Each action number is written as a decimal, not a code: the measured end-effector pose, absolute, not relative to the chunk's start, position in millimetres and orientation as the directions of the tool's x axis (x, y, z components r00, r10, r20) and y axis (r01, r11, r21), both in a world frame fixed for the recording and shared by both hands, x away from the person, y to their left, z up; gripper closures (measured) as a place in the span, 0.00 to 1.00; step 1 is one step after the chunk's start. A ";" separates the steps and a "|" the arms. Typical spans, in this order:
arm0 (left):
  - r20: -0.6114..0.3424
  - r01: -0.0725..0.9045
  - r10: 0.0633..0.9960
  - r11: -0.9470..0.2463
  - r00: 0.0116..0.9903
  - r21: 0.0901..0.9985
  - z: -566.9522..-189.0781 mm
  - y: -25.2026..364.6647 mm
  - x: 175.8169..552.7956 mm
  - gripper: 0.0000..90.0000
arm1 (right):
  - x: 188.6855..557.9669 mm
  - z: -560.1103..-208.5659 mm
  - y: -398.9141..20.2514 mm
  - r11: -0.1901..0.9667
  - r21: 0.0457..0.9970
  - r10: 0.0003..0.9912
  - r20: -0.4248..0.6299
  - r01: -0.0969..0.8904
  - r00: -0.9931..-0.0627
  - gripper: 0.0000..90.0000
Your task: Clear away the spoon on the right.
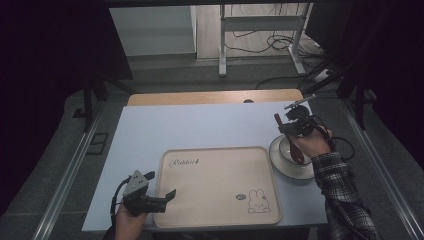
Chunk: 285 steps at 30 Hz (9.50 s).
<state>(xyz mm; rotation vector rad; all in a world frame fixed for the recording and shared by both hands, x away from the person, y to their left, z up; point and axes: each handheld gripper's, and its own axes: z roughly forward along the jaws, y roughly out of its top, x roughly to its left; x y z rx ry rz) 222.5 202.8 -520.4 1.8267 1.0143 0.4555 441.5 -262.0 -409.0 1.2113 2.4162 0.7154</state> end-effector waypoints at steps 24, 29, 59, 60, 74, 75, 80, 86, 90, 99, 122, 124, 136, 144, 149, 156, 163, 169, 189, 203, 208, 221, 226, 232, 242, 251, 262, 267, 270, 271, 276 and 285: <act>-0.120 0.440 0.805 -0.186 0.580 0.878 -519.8 203.3 222.0 0.00 | 414.6 -359.7 -248.8 0.535 0.548 0.776 -0.019 0.643 -0.630 0.87; -0.119 0.440 0.806 -0.186 0.580 0.879 -519.7 203.4 221.9 0.00 | 407.2 -360.4 -241.2 0.545 0.528 0.767 0.001 0.652 -0.642 0.87; -0.123 0.439 0.807 -0.181 0.578 0.880 -519.4 204.0 221.6 0.00 | 376.7 -396.0 -196.8 0.600 0.417 0.715 0.103 0.682 -0.692 0.87; -0.123 0.439 0.807 -0.181 0.578 0.880 -519.4 204.0 221.6 0.00 | 376.2 -398.0 -195.3 0.601 0.414 0.715 0.105 0.684 -0.691 0.87; -0.124 0.439 0.805 -0.180 0.579 0.880 -519.4 204.0 221.5 0.00 | 372.6 -428.2 -174.2 0.627 0.350 0.702 0.134 0.696 -0.699 0.87; -0.124 0.439 0.805 -0.181 0.580 0.880 -519.4 203.8 221.5 0.00 | 372.6 -429.9 -172.7 0.627 0.347 0.702 0.137 0.697 -0.699 0.87; -0.124 0.438 0.804 -0.181 0.581 0.880 -519.3 203.9 221.5 0.00 | 372.0 -436.4 -166.6 0.628 0.335 0.703 0.143 0.702 -0.697 0.87; -0.123 0.438 0.803 -0.183 0.583 0.880 -519.3 203.6 221.4 0.00 | 372.9 -452.5 -161.4 0.631 0.320 0.704 0.147 0.707 -0.694 0.86; -0.122 0.438 0.803 -0.184 0.583 0.880 -519.3 203.5 221.3 0.00 | 373.3 -460.9 -160.6 0.631 0.313 0.707 0.146 0.710 -0.692 0.86; -0.121 0.438 0.803 -0.186 0.583 0.880 -519.3 203.4 221.4 0.00 | 373.5 -474.3 -166.3 0.638 0.344 0.696 0.125 0.689 -0.707 0.76; -0.118 0.436 0.803 -0.188 0.584 0.880 -519.2 203.1 221.3 0.00 | 352.6 -482.4 -163.9 0.673 0.505 0.605 0.044 0.541 -0.795 0.95; -0.118 0.436 0.803 -0.187 0.584 0.880 -519.2 203.1 221.3 0.00 | 351.7 -485.5 -164.3 0.671 0.513 0.599 0.051 0.536 -0.799 0.99; -0.117 0.435 0.804 -0.187 0.583 0.881 -518.8 203.0 221.1 0.00 | 349.3 -498.8 -165.8 0.684 0.506 0.588 0.044 0.525 -0.808 1.00; -0.119 0.434 0.804 -0.184 0.582 0.882 -518.6 203.6 221.1 0.00 | 350.9 -502.1 -173.4 0.671 0.503 0.612 0.038 0.545 -0.790 1.00; -0.119 0.434 0.805 -0.183 0.581 0.882 -518.7 203.7 221.2 0.00 | 353.5 -503.7 -178.4 0.657 0.504 0.629 0.041 0.560 -0.776 1.00; -0.119 0.434 0.806 -0.182 0.580 0.882 -518.6 203.9 221.1 0.00 | 357.4 -503.6 -186.5 0.636 0.511 0.656 0.037 0.578 -0.754 1.00; -0.118 0.435 0.806 -0.183 0.579 0.882 -518.6 203.9 221.0 0.00 | 360.9 -503.5 -194.2 0.616 0.516 0.679 0.035 0.595 -0.733 1.00; -0.118 0.436 0.807 -0.184 0.578 0.881 -518.7 203.9 221.1 0.00 | 363.0 -503.2 -199.7 0.602 0.518 0.697 0.032 0.608 -0.716 1.00; -0.116 0.436 0.809 -0.184 0.576 0.881 -518.6 204.3 221.1 0.00 | 363.6 -500.0 -207.3 0.590 0.544 0.708 0.008 0.597 -0.706 0.95; -0.122 0.436 0.808 -0.179 0.577 0.882 -518.4 204.5 220.9 0.00 | 359.3 -493.4 -208.8 0.582 0.574 0.697 0.013 0.576 -0.717 0.89; -0.123 0.437 0.807 -0.178 0.577 0.882 -518.4 204.7 220.9 0.00 | 356.3 -489.6 -209.2 0.577 0.590 0.694 0.011 0.565 -0.720 0.86; -0.122 0.436 0.807 -0.178 0.577 0.882 -518.3 204.7 220.8 0.00 | 348.8 -482.3 -210.7 0.562 0.620 0.690 0.013 0.548 -0.723 0.76; -0.123 0.436 0.807 -0.177 0.577 0.882 -518.3 204.8 220.8 0.00 | 345.6 -480.2 -211.0 0.555 0.629 0.688 0.021 0.544 -0.726 0.72; -0.124 0.437 0.807 -0.177 0.577 0.882 -518.4 204.9 220.9 0.00 | 340.6 -476.2 -212.3 0.534 0.652 0.680 0.047 0.538 -0.731 0.66; -0.125 0.438 0.804 -0.179 0.581 0.881 -518.6 204.4 220.9 0.00 | 333.9 -472.5 -216.8 0.519 0.680 0.680 0.037 0.517 -0.732 0.54; -0.125 0.438 0.804 -0.180 0.582 0.881 -518.7 204.5 221.0 0.00 | 328.4 -467.8 -222.5 0.500 0.715 0.676 0.031 0.489 -0.736 0.43; -0.125 0.438 0.803 -0.181 0.583 0.881 -518.7 204.5 220.9 0.00 | 319.8 -463.4 -228.2 0.494 0.733 0.679 0.010 0.467 -0.734 0.34; -0.124 0.438 0.803 -0.182 0.583 0.880 -518.7 204.5 220.9 0.00 | 315.9 -461.8 -231.7 0.491 0.743 0.681 -0.001 0.455 -0.732 0.31; -0.124 0.438 0.803 -0.182 0.584 0.880 -518.8 204.4 220.9 0.00 | 313.0 -461.2 -233.4 0.490 0.749 0.682 -0.011 0.445 -0.732 0.29; -0.124 0.438 0.802 -0.183 0.584 0.880 -518.8 204.4 220.9 0.00 | 312.0 -460.9 -234.0 0.492 0.751 0.681 -0.017 0.441 -0.732 0.28; -0.126 0.439 0.802 -0.181 0.585 0.880 -518.8 204.2 220.8 0.00 | 306.9 -459.7 -237.3 0.490 0.763 0.683 -0.036 0.421 -0.730 0.24; -0.126 0.438 0.800 -0.182 0.586 0.880 -518.9 204.1 221.0 0.00 | 299.8 -459.6 -244.0 0.492 0.773 0.687 -0.062 0.400 -0.724 0.20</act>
